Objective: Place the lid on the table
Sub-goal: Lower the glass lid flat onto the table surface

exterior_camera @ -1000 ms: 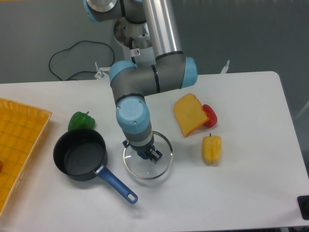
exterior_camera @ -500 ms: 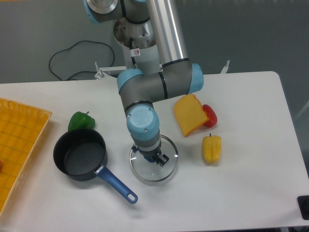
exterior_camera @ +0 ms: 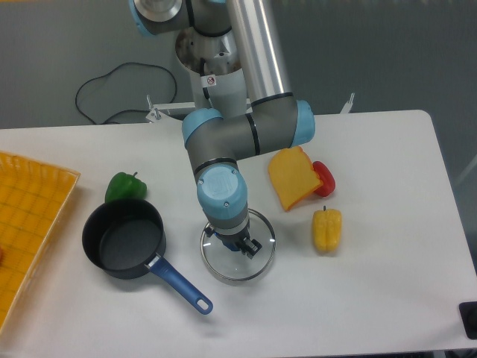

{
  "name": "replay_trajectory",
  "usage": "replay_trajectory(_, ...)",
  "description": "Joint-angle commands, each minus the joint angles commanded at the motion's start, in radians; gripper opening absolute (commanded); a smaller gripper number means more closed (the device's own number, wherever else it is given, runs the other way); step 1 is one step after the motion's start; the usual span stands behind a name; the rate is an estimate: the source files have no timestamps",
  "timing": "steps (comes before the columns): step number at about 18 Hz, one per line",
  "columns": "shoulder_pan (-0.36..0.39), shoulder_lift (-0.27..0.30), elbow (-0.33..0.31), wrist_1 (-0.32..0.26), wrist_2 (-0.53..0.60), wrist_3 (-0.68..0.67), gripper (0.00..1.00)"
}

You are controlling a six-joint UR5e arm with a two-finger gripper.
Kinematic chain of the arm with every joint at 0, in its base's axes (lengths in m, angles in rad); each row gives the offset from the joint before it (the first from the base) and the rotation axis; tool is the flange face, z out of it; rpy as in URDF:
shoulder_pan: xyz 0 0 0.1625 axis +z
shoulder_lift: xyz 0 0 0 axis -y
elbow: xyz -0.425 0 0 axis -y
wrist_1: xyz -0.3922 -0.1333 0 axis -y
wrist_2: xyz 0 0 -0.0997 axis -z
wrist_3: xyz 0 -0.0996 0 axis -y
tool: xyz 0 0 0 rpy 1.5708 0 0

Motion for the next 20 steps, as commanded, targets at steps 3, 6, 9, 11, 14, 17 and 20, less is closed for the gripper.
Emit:
replay_trajectory(3,-0.002,0.0,-0.002,0.0,0.0,-0.003,0.6)
replay_trajectory(6,-0.002,0.0,-0.003,0.002,0.0,-0.003,0.6)
replay_trajectory(9,-0.002,-0.003,-0.003,0.002,0.0,-0.003,0.6)
replay_trajectory(11,-0.002,-0.003,-0.003,0.006,0.0,-0.003,0.6)
replay_trajectory(14,-0.003,-0.006,-0.008,0.02,0.002,-0.005,0.61)
replay_trajectory(17,-0.005,-0.006,-0.009,0.021,0.0,-0.005,0.61)
replay_trajectory(20,-0.005,-0.008,-0.009,0.023,0.002,-0.005,0.62)
